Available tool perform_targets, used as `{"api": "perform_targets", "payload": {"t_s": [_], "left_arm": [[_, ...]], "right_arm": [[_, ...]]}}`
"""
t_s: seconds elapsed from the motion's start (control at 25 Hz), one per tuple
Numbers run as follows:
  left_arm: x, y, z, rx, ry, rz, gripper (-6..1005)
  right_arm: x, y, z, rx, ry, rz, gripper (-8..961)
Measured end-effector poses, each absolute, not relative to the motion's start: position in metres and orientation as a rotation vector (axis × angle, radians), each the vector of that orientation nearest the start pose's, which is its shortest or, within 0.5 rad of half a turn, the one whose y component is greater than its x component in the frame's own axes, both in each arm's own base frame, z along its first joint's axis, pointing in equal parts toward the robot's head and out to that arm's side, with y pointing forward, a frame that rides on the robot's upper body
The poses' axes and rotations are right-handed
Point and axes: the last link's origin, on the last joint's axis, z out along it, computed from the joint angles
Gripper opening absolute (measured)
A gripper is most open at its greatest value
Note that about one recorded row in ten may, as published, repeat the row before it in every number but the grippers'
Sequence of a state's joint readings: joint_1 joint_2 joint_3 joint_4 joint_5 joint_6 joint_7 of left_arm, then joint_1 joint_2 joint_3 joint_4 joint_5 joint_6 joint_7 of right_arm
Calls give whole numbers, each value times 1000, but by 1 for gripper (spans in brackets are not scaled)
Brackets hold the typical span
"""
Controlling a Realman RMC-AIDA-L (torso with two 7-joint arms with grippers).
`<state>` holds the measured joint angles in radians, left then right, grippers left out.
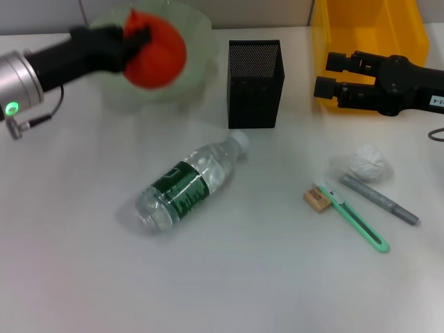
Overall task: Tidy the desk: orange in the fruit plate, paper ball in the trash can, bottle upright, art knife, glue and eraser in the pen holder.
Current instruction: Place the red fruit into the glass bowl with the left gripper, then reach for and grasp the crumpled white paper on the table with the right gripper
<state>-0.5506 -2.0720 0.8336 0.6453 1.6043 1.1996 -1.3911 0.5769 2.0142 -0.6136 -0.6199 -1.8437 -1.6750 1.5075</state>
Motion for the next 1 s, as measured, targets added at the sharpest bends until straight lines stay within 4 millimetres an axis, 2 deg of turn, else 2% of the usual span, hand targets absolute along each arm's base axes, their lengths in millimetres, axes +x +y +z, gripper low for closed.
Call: {"api": "perform_targets", "payload": {"t_s": [0.08, 0.28, 0.36, 0.48, 0.68, 0.84, 1.0], "left_arm": [[-242, 408, 21, -2198, -673, -867, 188], [-240, 421, 17, -2162, -663, -822, 154], [-239, 434, 3, -2154, -624, -685, 136], [-241, 439, -7, -2158, -604, -579, 103], [-243, 443, -12, -2144, -603, -518, 194], [-245, 443, -6, -2103, -595, -545, 423], [-248, 442, -5, -2099, -589, -531, 497]], "right_arm": [[242, 344, 40, -2633, 716, 1015, 817], [245, 340, 35, -2628, 751, 1027, 816], [246, 339, 34, -2627, 756, 1029, 816], [249, 336, 32, -2621, 771, 1031, 816], [252, 331, 30, -2615, 790, 1037, 815], [252, 329, 29, -2620, 797, 1046, 815], [251, 328, 29, -2626, 799, 1053, 814]]}}
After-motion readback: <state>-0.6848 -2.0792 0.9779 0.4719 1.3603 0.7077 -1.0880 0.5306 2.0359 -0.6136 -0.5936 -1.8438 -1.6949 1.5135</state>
